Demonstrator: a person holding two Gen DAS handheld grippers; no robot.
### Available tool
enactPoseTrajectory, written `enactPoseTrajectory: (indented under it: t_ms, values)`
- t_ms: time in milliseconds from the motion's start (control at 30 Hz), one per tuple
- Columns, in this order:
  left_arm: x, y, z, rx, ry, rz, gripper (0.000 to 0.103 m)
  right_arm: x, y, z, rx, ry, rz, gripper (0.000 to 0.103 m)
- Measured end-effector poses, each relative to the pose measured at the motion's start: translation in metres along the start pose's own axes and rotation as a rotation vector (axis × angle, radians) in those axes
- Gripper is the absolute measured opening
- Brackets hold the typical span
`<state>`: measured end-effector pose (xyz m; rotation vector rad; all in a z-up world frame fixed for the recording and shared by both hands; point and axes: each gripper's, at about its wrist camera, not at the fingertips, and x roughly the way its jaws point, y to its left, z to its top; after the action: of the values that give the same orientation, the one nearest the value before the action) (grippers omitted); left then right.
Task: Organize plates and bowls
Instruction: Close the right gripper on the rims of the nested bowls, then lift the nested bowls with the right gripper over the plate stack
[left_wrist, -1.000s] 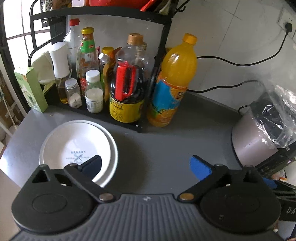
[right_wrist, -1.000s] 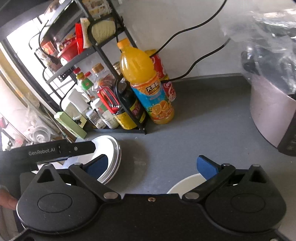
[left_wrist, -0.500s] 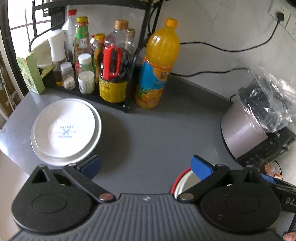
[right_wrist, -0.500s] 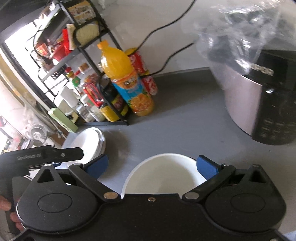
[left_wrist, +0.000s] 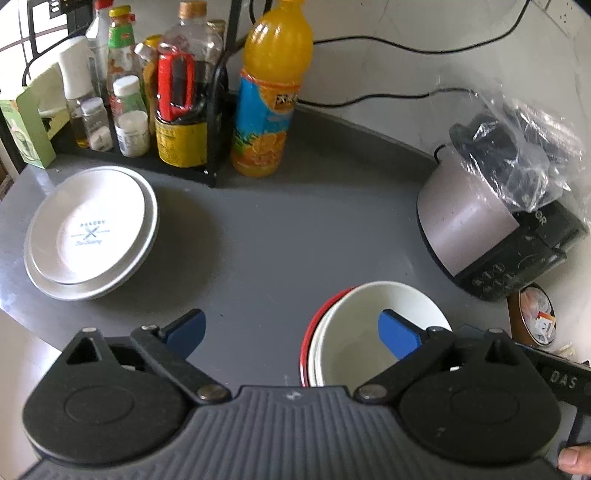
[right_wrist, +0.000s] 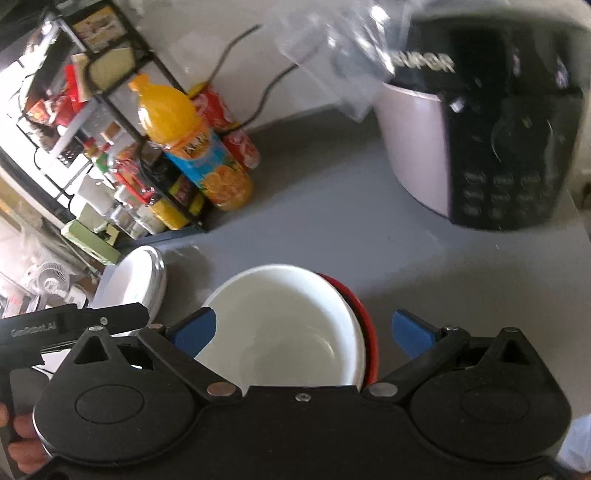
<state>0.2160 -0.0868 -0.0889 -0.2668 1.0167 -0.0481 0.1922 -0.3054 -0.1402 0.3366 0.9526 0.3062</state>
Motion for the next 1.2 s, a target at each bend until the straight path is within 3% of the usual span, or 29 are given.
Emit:
enactPoseTrajectory:
  t_ms: [200,367,667,767,1200]
  values:
    - [0.015,-0.006,-0.006,0.008,0.026,-0.026,0.092,0.010,-0.014,-0.009,0.047,0.040,0.017,0.088]
    - [0.033,-0.004,-0.009,-0.015,0.080,-0.033,0.064,0.020,-0.022,-0.014,0.075,0.083,0.027,0.078]
    - [0.058,0.008,-0.015,-0.078,0.138,-0.065,0.030,0.033,-0.041,-0.018,0.147,0.126,0.003,0.037]
    - [0.064,0.012,-0.015,-0.102,0.148,-0.098,0.026,0.036,-0.049,-0.019,0.168,0.137,0.008,0.030]
    - [0.097,0.022,-0.018,-0.189,0.240,-0.164,0.024,0.044,-0.045,-0.018,0.182,0.151,-0.019,0.030]
